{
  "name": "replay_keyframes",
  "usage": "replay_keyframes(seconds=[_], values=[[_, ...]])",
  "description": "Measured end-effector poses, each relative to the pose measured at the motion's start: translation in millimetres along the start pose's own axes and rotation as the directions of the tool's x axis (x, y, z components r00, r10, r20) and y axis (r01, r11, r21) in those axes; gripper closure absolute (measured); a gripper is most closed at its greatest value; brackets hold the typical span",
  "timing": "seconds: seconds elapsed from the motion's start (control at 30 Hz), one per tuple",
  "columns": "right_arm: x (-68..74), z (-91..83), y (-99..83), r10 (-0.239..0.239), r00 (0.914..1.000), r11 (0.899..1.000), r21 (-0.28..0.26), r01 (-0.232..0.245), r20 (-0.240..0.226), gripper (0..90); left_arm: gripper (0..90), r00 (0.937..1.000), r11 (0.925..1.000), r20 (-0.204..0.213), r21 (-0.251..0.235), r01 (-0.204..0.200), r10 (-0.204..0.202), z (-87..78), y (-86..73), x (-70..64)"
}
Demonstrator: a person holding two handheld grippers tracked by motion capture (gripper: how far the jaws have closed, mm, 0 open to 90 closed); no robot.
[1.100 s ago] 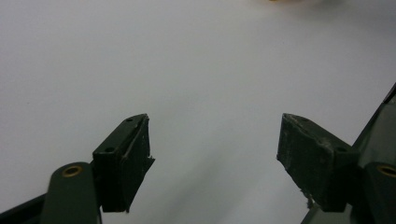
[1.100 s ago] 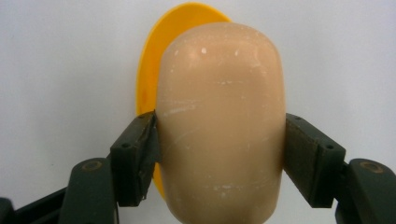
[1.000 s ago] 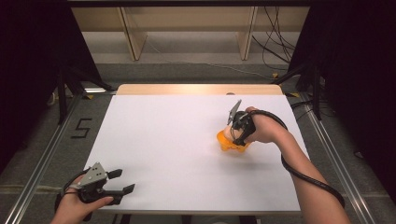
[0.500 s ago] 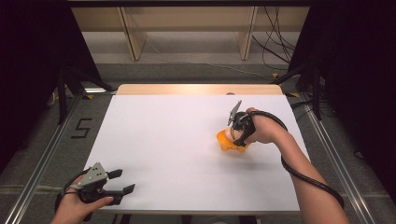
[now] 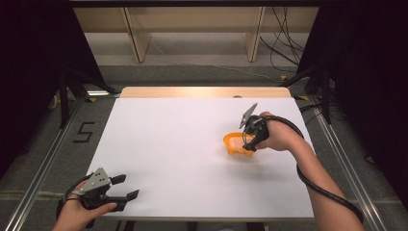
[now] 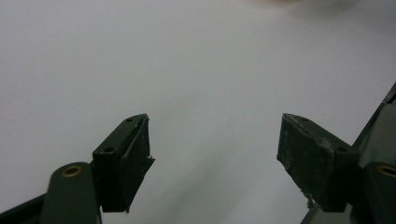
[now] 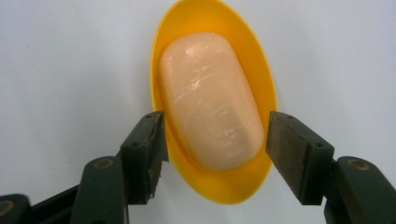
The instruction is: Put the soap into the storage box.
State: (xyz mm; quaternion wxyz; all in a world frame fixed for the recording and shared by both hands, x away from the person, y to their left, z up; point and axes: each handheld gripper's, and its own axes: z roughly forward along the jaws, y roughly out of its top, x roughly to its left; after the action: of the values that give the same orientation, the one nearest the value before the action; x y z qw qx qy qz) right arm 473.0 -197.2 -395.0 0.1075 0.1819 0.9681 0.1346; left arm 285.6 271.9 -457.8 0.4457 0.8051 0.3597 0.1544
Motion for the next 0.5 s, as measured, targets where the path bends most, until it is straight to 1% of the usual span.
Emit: replay_keyframes(seconds=[0.03,0.07,0.1,0.17,0.2,0.23,0.27,0.33,0.37,0.4,0.43,0.47,0.5], values=[[0.0,-0.9,-2.6,-0.005,1.0000,1.000,-0.018,0.005,-0.001,38.1,25.2,0.9999,0.9999,0.001,-0.008,0.014,-0.014,0.5,-0.3,-1.2],[1.3,-2.1,-5.3,0.005,0.9998,0.999,-0.037,-0.005,0.021,37.3,25.2,0.9999,0.9999,0.002,-0.007,0.015,-0.015,0.5,-0.2,-1.3],[2.0,-3.2,-8.2,0.014,0.9996,0.999,-0.048,-0.013,0.026,36.7,25.2,0.9999,0.9999,-0.003,-0.008,0.014,-0.014,0.6,-0.2,-1.6],[4.0,-5.6,-14.5,0.030,0.9989,0.998,-0.061,-0.028,0.035,35.9,25.2,0.9999,0.9999,0.001,-0.006,0.012,-0.012,0.6,-0.2,-1.5],[4.1,-6.5,-17.7,0.026,0.9988,0.997,-0.072,-0.023,0.042,35.6,25.2,0.9999,0.9999,0.001,-0.005,0.012,-0.012,0.7,-0.2,-1.5],[7.0,-8.1,-21.2,0.069,0.9966,0.995,-0.074,-0.065,0.045,35.3,25.2,0.9999,0.9999,0.000,-0.005,0.012,-0.012,0.7,-0.3,-1.4],[8.2,-9.2,-24.4,0.082,0.9954,0.994,-0.081,-0.078,0.050,35.3,25.2,1.0000,1.0000,-0.002,0.002,0.003,-0.003,0.3,-0.2,-0.7],[10.0,-11.7,-31.2,0.111,0.9917,0.990,-0.097,-0.105,0.064,35.1,25.2,1.0000,1.0000,-0.003,0.001,0.004,-0.004,0.4,-0.2,-0.8],[12.1,-12.8,-34.3,0.142,0.9878,0.986,-0.101,-0.135,0.064,34.9,25.2,1.0000,1.0000,-0.003,0.002,0.003,-0.003,0.5,-0.2,-0.9],[12.8,-13.0,-37.3,0.150,0.9864,0.983,-0.119,-0.142,0.066,34.8,25.2,1.0000,1.0000,0.000,0.005,0.003,-0.003,0.4,0.0,-0.8],[13.9,-14.6,-40.3,0.165,0.9840,0.980,-0.120,-0.156,0.068,34.8,25.2,0.9997,0.9997,0.000,0.005,0.023,-0.023,0.8,-0.5,-2.0],[14.9,-15.1,-43.2,0.174,0.9828,0.978,-0.130,-0.165,0.062,34.6,25.2,0.9998,0.9998,-0.001,0.004,0.021,-0.021,0.9,-0.5,-2.0],[16.0,-15.2,-46.0,0.187,0.9801,0.974,-0.140,-0.176,0.067,34.5,25.2,0.9999,0.9999,-0.002,0.004,0.016,-0.016,0.8,-0.4,-1.8]])
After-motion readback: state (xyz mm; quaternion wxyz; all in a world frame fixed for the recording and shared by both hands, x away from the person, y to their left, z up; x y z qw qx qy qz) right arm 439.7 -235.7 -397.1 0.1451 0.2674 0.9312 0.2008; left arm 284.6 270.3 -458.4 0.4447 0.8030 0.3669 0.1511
